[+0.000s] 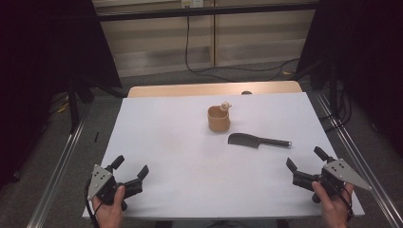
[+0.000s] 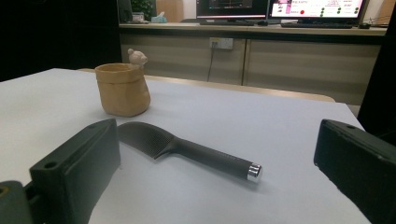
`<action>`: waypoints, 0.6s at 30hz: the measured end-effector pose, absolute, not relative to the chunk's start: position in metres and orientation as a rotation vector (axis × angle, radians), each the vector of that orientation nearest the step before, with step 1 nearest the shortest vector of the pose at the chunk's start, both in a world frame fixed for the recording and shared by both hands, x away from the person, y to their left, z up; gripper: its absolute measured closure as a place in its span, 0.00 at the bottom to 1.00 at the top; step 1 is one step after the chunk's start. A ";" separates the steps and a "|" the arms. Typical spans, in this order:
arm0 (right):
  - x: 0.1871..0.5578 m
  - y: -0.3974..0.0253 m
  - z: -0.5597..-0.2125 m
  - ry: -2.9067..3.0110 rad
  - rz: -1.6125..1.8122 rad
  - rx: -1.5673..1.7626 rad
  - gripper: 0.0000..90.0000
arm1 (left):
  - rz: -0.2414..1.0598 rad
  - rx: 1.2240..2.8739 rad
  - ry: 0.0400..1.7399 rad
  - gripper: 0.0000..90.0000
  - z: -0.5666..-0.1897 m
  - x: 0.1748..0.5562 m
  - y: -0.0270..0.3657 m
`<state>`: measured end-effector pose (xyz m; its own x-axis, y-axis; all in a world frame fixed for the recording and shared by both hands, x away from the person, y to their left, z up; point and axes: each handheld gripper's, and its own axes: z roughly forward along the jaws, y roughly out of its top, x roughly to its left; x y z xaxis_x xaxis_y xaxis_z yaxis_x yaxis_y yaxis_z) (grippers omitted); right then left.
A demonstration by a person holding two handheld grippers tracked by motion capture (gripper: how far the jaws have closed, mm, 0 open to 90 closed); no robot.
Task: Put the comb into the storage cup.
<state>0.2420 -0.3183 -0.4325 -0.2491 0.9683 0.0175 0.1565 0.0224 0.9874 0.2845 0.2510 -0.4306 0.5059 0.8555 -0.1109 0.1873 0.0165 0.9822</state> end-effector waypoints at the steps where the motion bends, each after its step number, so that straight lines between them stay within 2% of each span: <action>1: 0.242 -0.318 -0.433 1.518 1.312 1.196 0.00 | 0.665 1.498 0.947 0.03 -0.431 0.285 0.251; 18: 0.247 -0.315 -0.435 1.575 1.344 1.178 0.01 | 0.666 1.513 0.940 0.03 -0.431 0.285 0.249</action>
